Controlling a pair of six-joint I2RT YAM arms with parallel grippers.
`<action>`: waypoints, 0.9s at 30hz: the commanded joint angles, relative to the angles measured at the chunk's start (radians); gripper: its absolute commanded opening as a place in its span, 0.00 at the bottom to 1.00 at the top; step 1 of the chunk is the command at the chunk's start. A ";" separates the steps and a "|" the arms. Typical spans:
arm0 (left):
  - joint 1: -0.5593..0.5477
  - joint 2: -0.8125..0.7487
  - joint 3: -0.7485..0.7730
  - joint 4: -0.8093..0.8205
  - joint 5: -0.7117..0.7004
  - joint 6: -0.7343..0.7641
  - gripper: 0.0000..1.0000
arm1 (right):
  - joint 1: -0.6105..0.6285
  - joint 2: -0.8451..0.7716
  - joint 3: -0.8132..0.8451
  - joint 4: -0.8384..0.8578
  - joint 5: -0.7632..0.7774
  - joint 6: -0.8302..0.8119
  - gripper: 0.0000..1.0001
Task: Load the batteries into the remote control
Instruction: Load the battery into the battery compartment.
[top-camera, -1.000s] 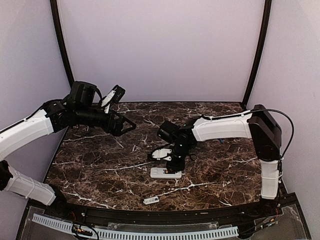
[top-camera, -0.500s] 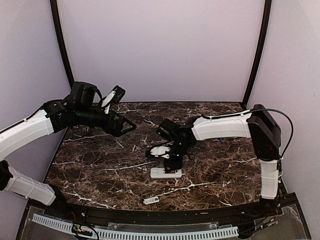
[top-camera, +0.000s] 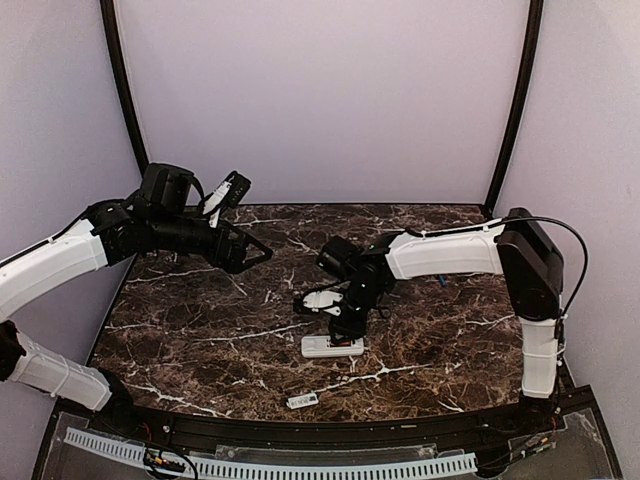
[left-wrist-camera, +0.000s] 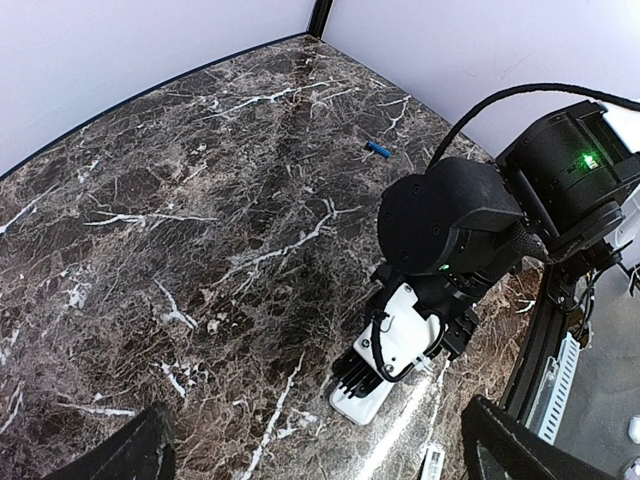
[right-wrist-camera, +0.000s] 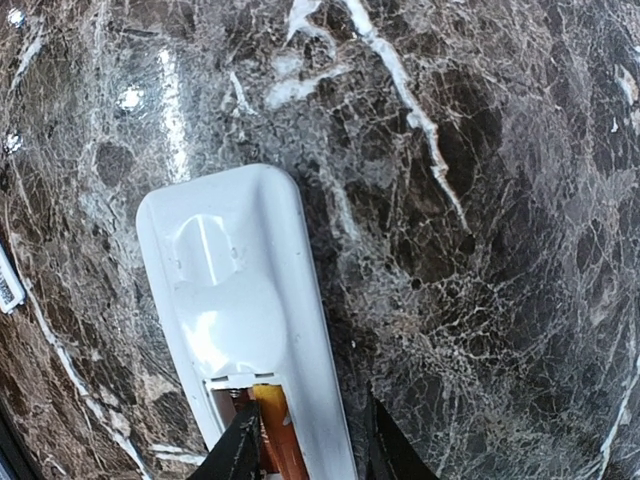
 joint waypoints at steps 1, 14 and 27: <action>0.007 -0.029 -0.013 -0.018 -0.002 0.012 0.99 | -0.008 -0.018 -0.022 -0.026 0.009 -0.020 0.33; 0.007 -0.036 -0.017 -0.022 -0.012 0.016 0.99 | -0.014 -0.016 -0.034 -0.042 0.039 -0.068 0.18; 0.008 -0.034 -0.021 -0.019 -0.016 0.020 0.99 | -0.014 -0.030 -0.008 -0.051 0.037 -0.068 0.28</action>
